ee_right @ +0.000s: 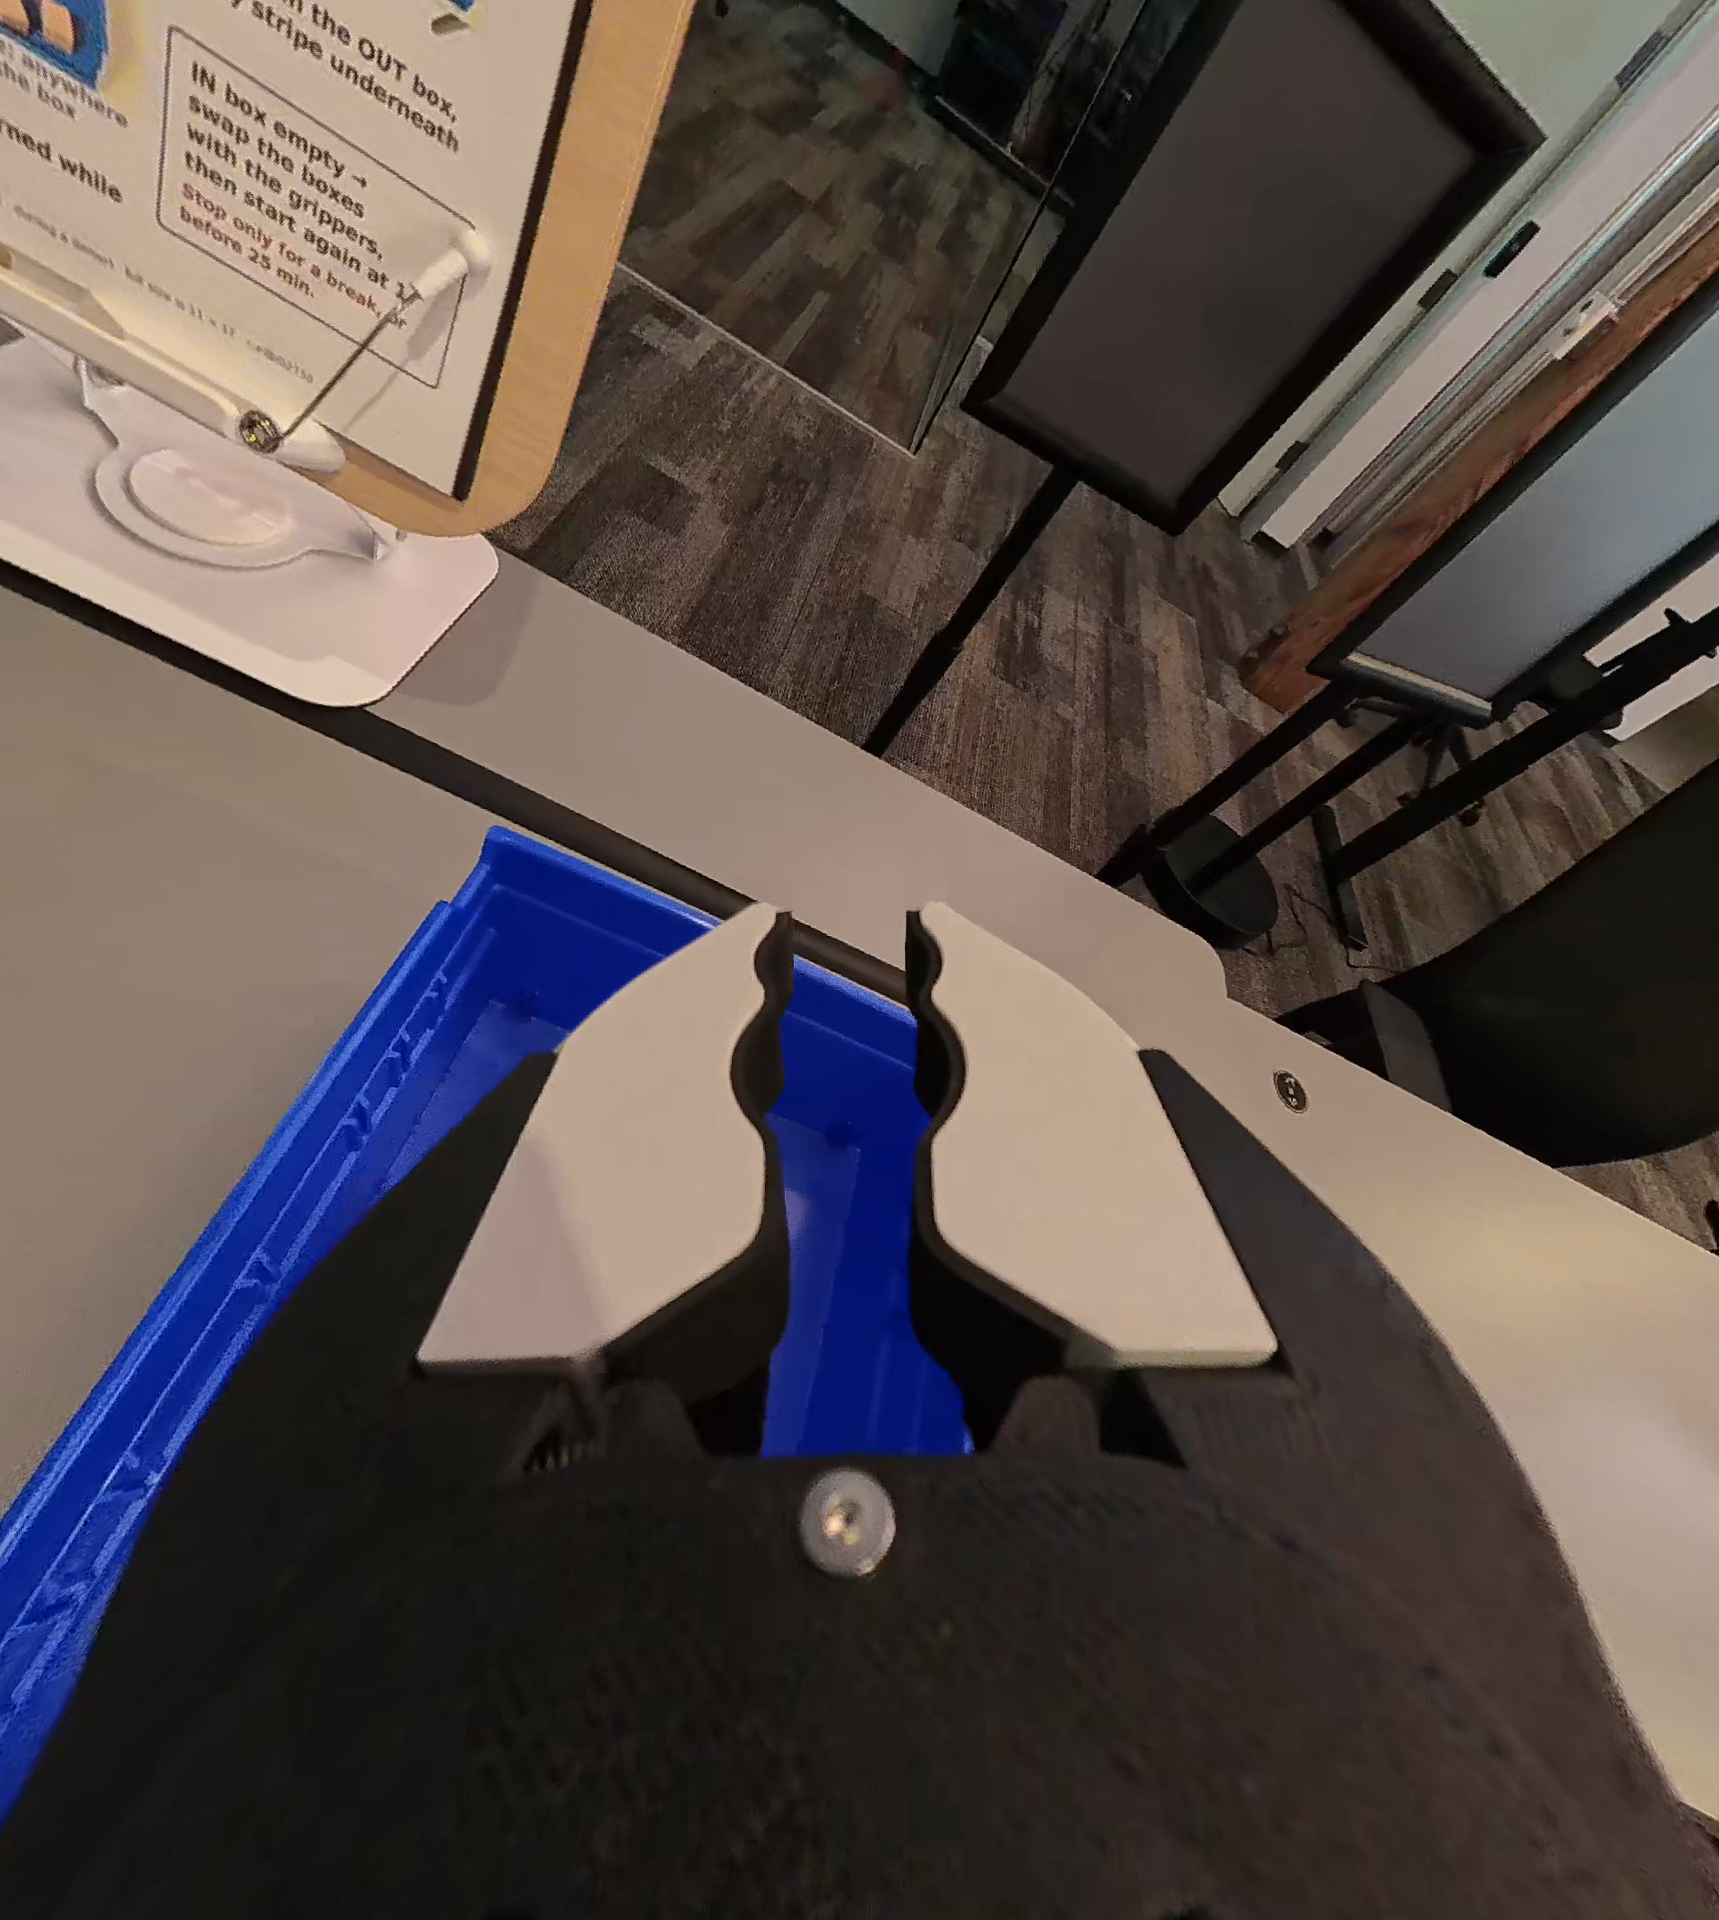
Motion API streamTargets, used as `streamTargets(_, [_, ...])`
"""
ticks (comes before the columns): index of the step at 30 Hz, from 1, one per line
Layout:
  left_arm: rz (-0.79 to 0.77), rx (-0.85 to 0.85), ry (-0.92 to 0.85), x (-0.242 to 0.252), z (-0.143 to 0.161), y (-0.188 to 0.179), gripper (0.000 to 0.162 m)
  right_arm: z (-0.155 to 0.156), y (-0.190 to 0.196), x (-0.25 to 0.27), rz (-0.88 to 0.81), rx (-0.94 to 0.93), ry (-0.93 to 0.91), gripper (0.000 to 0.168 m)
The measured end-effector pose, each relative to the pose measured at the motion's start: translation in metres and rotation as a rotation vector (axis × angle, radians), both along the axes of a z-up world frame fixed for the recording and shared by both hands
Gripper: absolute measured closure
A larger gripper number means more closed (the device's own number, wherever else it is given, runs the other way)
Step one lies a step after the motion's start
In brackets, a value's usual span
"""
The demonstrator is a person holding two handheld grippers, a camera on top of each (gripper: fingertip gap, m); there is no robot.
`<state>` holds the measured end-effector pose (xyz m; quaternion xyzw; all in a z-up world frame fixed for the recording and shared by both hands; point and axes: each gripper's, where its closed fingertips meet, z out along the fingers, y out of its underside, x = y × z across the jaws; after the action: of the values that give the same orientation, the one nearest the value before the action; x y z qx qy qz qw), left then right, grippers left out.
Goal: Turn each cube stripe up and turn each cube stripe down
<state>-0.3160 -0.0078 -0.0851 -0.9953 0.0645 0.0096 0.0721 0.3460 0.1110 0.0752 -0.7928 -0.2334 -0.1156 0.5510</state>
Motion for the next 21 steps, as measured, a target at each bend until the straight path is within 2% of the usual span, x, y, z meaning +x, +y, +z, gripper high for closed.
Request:
streamTargets(5, [-0.153, 0.042, -0.090, 0.021, 0.000, 0.014, 0.147, -0.008, 0.003, -0.005, 0.001, -0.025, -0.034, 0.146])
streamTargets(14, [-0.164, 0.038, -0.064, 0.007, 0.001, 0.018, 0.148, -0.028, 0.009, -0.014, 0.011, -0.084, -0.126, 0.146])
streamTargets(21, [0.108, 0.029, -0.301, 0.016, 0.004, 0.002, 0.149, -0.039, 0.011, -0.019, 0.012, -0.115, -0.195, 0.145])
